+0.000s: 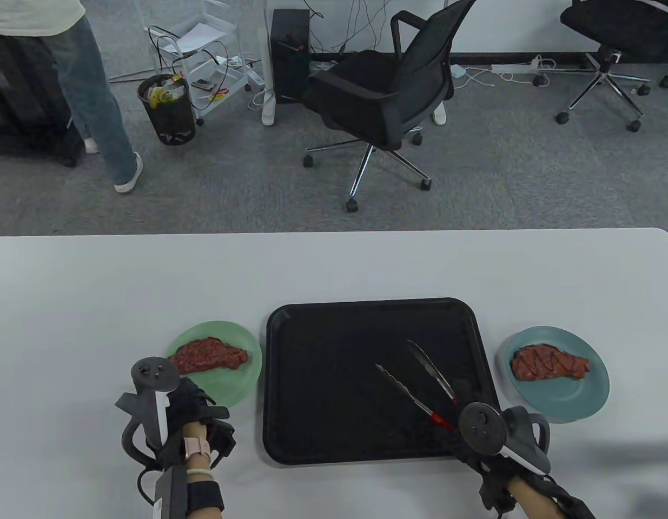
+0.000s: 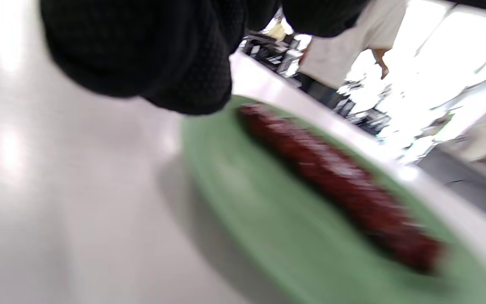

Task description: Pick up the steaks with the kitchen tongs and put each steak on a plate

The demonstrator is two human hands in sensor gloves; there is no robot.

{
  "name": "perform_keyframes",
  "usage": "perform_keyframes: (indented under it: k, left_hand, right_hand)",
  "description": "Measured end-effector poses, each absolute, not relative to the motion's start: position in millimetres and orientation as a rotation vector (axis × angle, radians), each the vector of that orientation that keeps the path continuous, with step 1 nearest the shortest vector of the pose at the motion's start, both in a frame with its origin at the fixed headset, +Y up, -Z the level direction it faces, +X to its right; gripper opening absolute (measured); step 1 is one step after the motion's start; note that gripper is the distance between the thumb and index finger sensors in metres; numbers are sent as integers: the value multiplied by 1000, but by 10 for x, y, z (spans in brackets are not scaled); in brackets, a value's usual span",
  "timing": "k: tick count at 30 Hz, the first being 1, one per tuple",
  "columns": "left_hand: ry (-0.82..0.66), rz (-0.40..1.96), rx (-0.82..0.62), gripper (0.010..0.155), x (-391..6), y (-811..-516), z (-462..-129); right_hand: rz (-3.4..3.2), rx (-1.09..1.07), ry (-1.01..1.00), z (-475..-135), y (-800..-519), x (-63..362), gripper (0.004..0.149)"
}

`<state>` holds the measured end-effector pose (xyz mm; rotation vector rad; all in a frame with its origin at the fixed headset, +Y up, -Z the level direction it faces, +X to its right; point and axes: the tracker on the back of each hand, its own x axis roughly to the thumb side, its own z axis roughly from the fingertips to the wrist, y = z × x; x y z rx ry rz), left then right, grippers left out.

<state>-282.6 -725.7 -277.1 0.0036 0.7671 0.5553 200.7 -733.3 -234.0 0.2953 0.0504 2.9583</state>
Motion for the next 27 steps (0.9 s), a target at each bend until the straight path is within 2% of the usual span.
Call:
perform_keyframes:
  k: [4,9,15,27]
  left_hand:
    - [473,740,141,66,-2310,-7153,-2724]
    - [265,991,140,65,-1746,-7173,-2672]
    - [199,1107,22,65,-1503,-7389,-2655]
    - [169,1062,1,65,-1490,-7516,-2623]
  right_hand:
    - [2975,308,32,-2309,-7308,1984,93]
    - [2986,299,8,-2276,-7273,1990,93]
    - [2989,280,7,-2271,-7266,2014,93]
    - [3150,118,108,-2395,-7544,2089,93]
